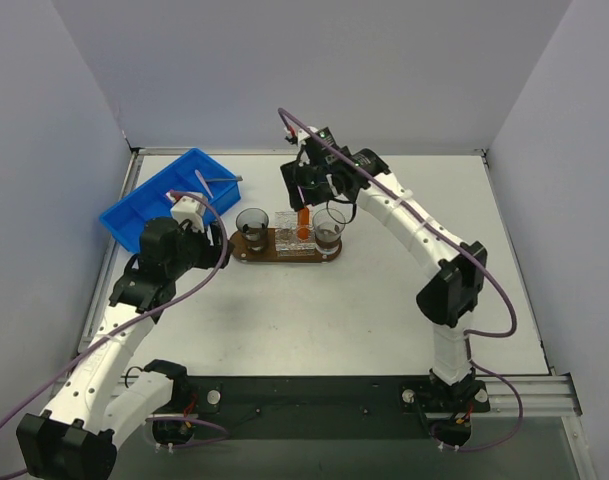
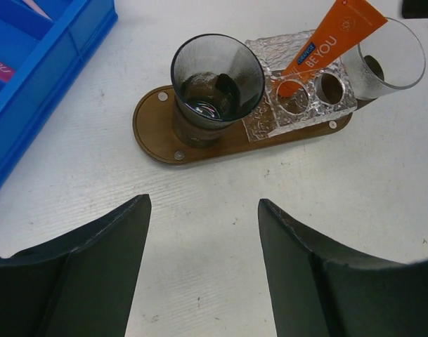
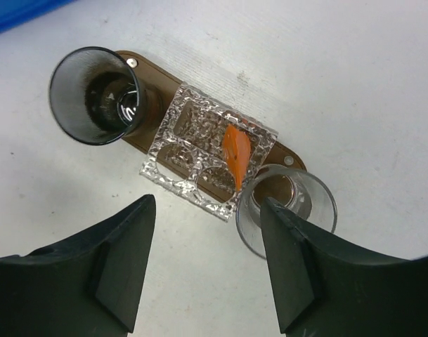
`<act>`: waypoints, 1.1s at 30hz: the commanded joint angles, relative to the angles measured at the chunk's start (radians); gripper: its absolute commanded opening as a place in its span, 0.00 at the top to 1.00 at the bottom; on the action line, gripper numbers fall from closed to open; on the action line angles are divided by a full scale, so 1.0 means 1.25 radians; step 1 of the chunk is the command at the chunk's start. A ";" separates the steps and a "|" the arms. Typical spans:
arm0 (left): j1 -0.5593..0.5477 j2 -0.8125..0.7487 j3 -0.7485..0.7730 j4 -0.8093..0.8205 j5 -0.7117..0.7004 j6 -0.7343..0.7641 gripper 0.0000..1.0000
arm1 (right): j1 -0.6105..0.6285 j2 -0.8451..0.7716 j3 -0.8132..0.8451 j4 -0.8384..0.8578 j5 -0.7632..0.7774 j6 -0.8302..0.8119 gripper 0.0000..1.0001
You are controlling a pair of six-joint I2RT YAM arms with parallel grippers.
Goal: Prepare toiletry sets of a toothbrush and toothpaste on the tray
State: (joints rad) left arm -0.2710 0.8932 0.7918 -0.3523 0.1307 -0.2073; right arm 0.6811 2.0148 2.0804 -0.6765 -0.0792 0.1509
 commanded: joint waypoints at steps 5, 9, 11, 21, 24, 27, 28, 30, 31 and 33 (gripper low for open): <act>0.020 -0.027 0.022 0.030 -0.119 -0.010 0.30 | -0.023 -0.279 -0.191 0.124 -0.008 0.036 0.48; 0.020 0.000 0.043 0.045 -0.231 -0.039 0.32 | -0.059 -0.361 -0.309 0.210 -0.013 0.056 0.47; 0.020 0.051 0.089 0.050 -0.266 -0.053 0.33 | -0.086 -0.397 -0.349 0.226 -0.013 0.067 0.48; 0.061 0.429 0.397 0.045 -0.478 -0.256 0.46 | -0.152 -0.511 -0.476 0.279 0.007 0.169 0.57; 0.092 0.549 0.516 -0.038 -0.475 -0.321 0.48 | -0.167 -0.573 -0.513 0.270 -0.029 0.229 0.59; 0.094 0.641 0.604 -0.090 -0.524 -0.343 0.48 | -0.174 -0.639 -0.566 0.253 -0.025 0.282 0.60; 0.094 0.665 0.625 -0.111 -0.546 -0.353 0.49 | -0.178 -0.650 -0.573 0.239 -0.023 0.290 0.60; 0.099 0.725 0.687 -0.184 -0.560 -0.387 0.49 | -0.179 -0.679 -0.573 0.184 -0.012 0.303 0.61; 0.101 0.741 0.699 -0.199 -0.563 -0.392 0.49 | -0.182 -0.688 -0.575 0.171 -0.008 0.301 0.61; 0.106 0.784 0.724 -0.242 -0.573 -0.403 0.49 | -0.183 -0.713 -0.579 0.134 0.007 0.294 0.61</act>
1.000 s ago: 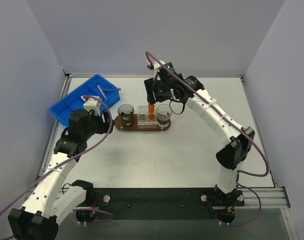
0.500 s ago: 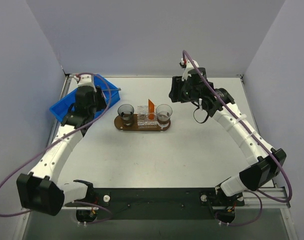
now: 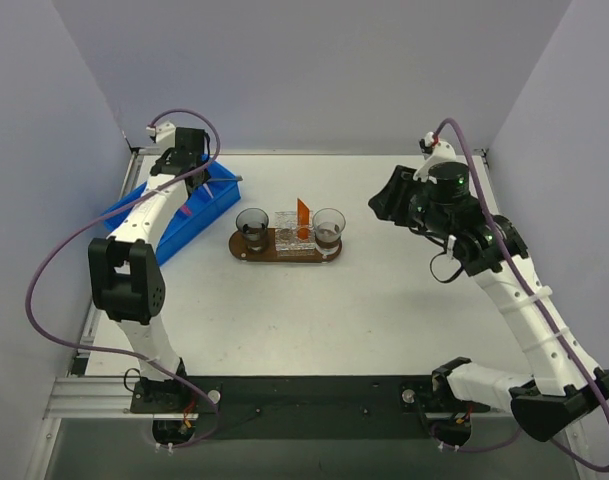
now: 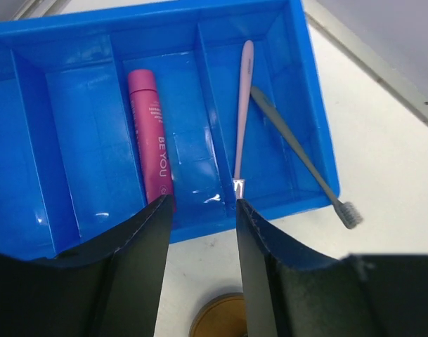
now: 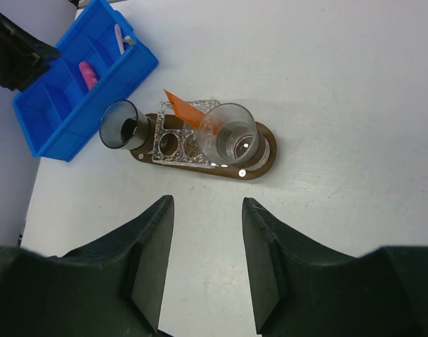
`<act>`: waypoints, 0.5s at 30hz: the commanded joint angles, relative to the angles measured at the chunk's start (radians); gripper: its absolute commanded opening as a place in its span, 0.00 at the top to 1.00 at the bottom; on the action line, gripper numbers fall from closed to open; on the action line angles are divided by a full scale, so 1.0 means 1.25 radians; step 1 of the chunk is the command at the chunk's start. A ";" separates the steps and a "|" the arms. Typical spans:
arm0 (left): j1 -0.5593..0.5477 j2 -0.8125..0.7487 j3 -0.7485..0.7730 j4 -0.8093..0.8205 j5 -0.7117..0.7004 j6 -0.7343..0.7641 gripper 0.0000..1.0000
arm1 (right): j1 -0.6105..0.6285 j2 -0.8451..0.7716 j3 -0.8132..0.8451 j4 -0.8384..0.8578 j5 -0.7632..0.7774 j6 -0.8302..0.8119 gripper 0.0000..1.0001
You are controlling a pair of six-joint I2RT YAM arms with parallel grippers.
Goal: Prepare toiletry sets of a toothbrush and toothpaste on the tray
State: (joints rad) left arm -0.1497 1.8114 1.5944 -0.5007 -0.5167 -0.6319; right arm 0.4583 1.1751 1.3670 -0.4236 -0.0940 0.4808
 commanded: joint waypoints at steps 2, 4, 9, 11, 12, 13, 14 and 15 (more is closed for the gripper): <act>0.022 0.077 0.103 -0.144 -0.069 -0.068 0.50 | -0.007 -0.067 -0.012 -0.083 0.032 0.018 0.62; 0.031 0.088 0.103 -0.158 -0.079 -0.072 0.51 | -0.008 -0.082 -0.012 -0.087 0.057 0.007 0.62; 0.065 0.117 0.109 -0.157 -0.076 -0.038 0.53 | -0.010 -0.095 0.022 -0.100 0.103 -0.027 0.62; 0.065 0.130 0.110 -0.138 -0.078 -0.008 0.53 | -0.011 -0.091 0.030 -0.104 0.111 -0.035 0.63; 0.066 0.136 0.110 -0.111 -0.076 0.024 0.53 | -0.010 -0.090 0.032 -0.104 0.114 -0.039 0.63; 0.066 0.147 0.110 -0.101 -0.065 0.034 0.53 | -0.010 -0.088 0.029 -0.103 0.118 -0.039 0.62; 0.067 0.155 0.114 -0.094 -0.062 0.039 0.54 | -0.010 -0.086 0.028 -0.103 0.124 -0.039 0.63; 0.071 0.163 0.120 -0.089 -0.054 0.038 0.54 | -0.010 -0.084 0.027 -0.104 0.126 -0.039 0.63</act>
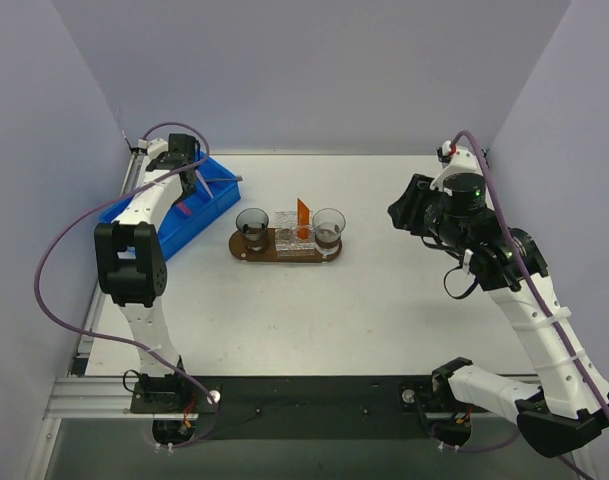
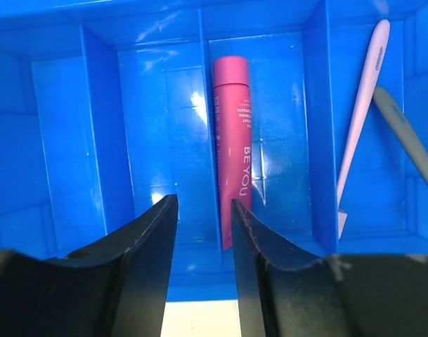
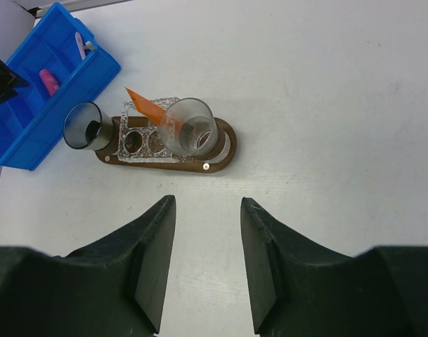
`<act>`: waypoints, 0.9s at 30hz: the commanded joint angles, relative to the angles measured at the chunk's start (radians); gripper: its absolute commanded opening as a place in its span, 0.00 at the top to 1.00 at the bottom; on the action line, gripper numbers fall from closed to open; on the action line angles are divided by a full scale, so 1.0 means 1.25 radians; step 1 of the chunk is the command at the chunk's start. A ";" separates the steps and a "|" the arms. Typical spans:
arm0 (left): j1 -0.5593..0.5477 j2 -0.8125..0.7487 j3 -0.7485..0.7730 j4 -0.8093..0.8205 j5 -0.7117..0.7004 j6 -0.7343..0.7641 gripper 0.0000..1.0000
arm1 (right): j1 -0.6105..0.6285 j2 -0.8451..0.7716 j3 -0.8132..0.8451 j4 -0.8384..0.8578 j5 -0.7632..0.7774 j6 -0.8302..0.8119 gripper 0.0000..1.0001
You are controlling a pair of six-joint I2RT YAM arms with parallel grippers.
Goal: Prepare toiletry sets of a toothbrush and toothpaste on the tray
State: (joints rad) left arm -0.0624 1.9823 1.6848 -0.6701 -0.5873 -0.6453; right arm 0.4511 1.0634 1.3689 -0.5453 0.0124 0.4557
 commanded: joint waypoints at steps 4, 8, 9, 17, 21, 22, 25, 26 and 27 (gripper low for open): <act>0.007 0.062 0.076 0.059 0.024 0.054 0.58 | -0.004 0.032 0.041 -0.008 0.032 -0.021 0.64; 0.017 0.097 0.108 0.078 0.039 0.068 0.62 | -0.004 0.076 0.072 -0.020 0.002 -0.027 0.65; 0.020 0.106 0.119 0.059 0.037 0.059 0.62 | -0.005 0.081 0.078 -0.020 -0.001 -0.028 0.65; 0.038 0.205 0.233 0.022 0.056 0.078 0.64 | -0.007 0.111 0.099 -0.033 0.018 -0.053 0.64; 0.044 0.252 0.295 -0.010 0.056 0.081 0.64 | -0.017 0.126 0.111 -0.037 0.016 -0.055 0.64; 0.044 0.276 0.314 -0.025 0.053 0.078 0.64 | -0.017 0.132 0.112 -0.037 0.013 -0.055 0.64; 0.045 0.322 0.388 -0.095 0.042 0.061 0.63 | -0.022 0.140 0.116 -0.044 0.007 -0.055 0.64; 0.045 0.331 0.402 -0.108 0.042 0.058 0.64 | -0.023 0.141 0.116 -0.044 0.007 -0.055 0.64; 0.045 0.338 0.415 -0.116 0.042 0.058 0.63 | -0.025 0.141 0.115 -0.045 0.007 -0.054 0.64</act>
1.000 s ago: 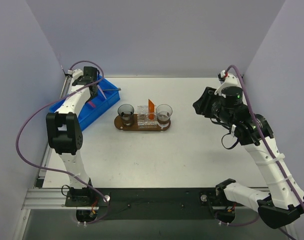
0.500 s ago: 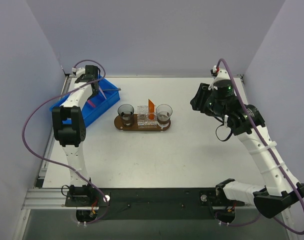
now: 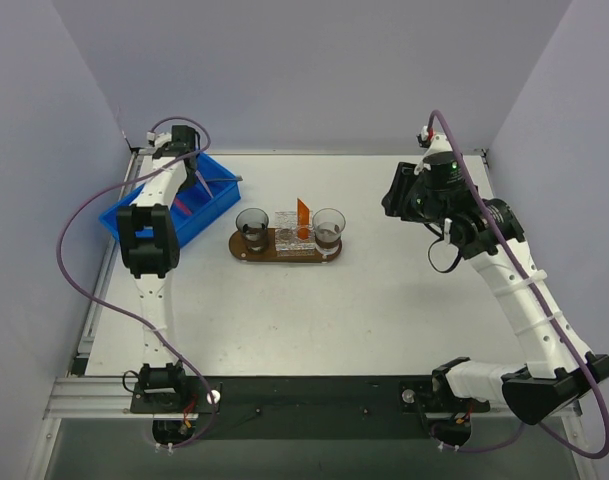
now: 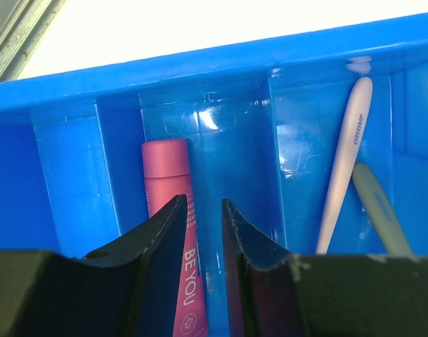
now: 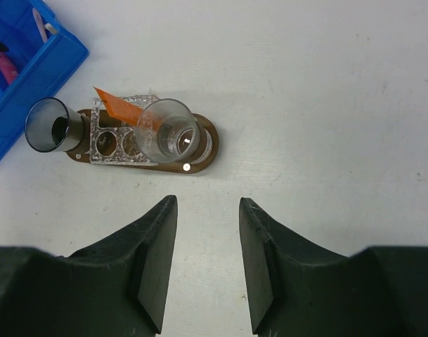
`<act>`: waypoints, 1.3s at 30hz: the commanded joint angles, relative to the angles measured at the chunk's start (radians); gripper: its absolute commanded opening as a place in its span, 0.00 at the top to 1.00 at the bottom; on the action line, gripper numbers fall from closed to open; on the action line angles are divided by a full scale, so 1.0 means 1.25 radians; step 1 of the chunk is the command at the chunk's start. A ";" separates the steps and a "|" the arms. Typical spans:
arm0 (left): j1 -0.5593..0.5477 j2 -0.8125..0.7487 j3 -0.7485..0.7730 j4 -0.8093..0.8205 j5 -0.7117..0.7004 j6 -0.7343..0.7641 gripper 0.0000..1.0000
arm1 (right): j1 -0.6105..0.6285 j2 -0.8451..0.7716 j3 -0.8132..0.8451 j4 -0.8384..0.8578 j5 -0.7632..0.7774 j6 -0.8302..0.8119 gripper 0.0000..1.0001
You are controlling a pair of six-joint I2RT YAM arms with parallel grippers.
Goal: Prepare toiletry sets of a toothbrush and toothpaste on the tray
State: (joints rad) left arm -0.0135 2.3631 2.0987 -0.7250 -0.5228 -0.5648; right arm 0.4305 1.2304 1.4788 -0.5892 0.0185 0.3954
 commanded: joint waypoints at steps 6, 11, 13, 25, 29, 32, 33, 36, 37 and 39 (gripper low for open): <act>0.006 0.045 0.092 -0.127 -0.048 -0.083 0.64 | -0.019 0.012 0.029 -0.015 0.000 -0.006 0.62; 0.006 0.025 0.051 -0.124 -0.068 -0.111 0.63 | -0.025 0.013 0.029 -0.018 -0.001 -0.006 0.61; 0.006 0.020 0.039 -0.123 -0.066 -0.115 0.63 | -0.028 0.015 0.029 -0.018 -0.003 -0.006 0.60; 0.029 0.007 0.002 -0.137 -0.082 -0.168 0.57 | -0.036 0.018 0.031 -0.026 -0.005 0.000 0.57; 0.050 0.008 -0.028 -0.148 -0.041 -0.203 0.56 | -0.038 0.019 0.036 -0.027 -0.007 0.002 0.56; 0.062 0.002 -0.066 -0.129 -0.008 -0.212 0.57 | -0.036 0.021 0.033 -0.029 -0.007 0.000 0.55; 0.064 -0.002 -0.074 -0.123 -0.004 -0.208 0.58 | -0.039 0.021 0.032 -0.031 -0.007 0.002 0.55; 0.062 0.005 -0.086 -0.112 0.008 -0.179 0.62 | -0.039 0.019 0.031 -0.032 -0.006 0.003 0.55; 0.062 0.010 -0.085 -0.121 0.010 -0.170 0.65 | -0.039 0.018 0.031 -0.032 -0.006 0.003 0.55; 0.065 0.017 -0.087 -0.128 0.018 -0.169 0.69 | -0.039 0.019 0.031 -0.033 -0.006 0.004 0.55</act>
State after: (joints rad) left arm 0.0505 2.3524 2.0312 -0.8200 -0.5636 -0.7918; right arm 0.3874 1.2533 1.4853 -0.6163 0.0109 0.3954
